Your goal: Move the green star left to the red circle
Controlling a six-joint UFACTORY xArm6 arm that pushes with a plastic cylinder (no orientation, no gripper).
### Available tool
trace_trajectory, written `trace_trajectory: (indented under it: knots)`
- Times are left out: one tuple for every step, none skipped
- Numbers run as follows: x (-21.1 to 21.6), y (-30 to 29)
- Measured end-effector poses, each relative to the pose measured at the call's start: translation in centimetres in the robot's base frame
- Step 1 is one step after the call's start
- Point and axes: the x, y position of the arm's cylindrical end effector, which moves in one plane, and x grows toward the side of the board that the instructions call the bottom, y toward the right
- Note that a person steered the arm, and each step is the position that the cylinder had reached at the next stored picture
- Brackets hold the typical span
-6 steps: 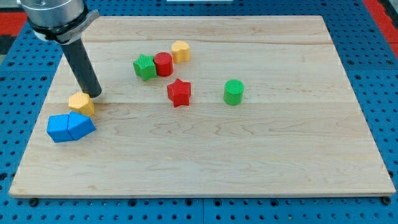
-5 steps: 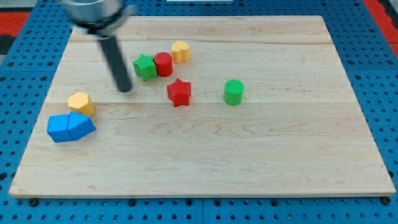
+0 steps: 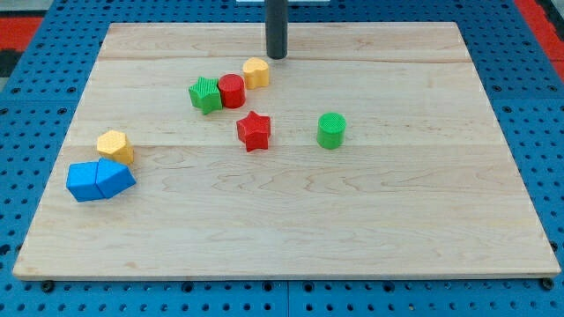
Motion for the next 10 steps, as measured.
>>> trace_trajectory:
  knots:
    - [2.8,-2.5]
    - [4.5,-6.7]
    - [5.5,-9.8]
    - [6.5,-10.7]
    - [9.9,-15.6]
    - [11.9,-17.7]
    - [8.8,-17.7]
    - [6.0,-15.4]
    - [1.6,-4.3]
    - [1.7,5.6]
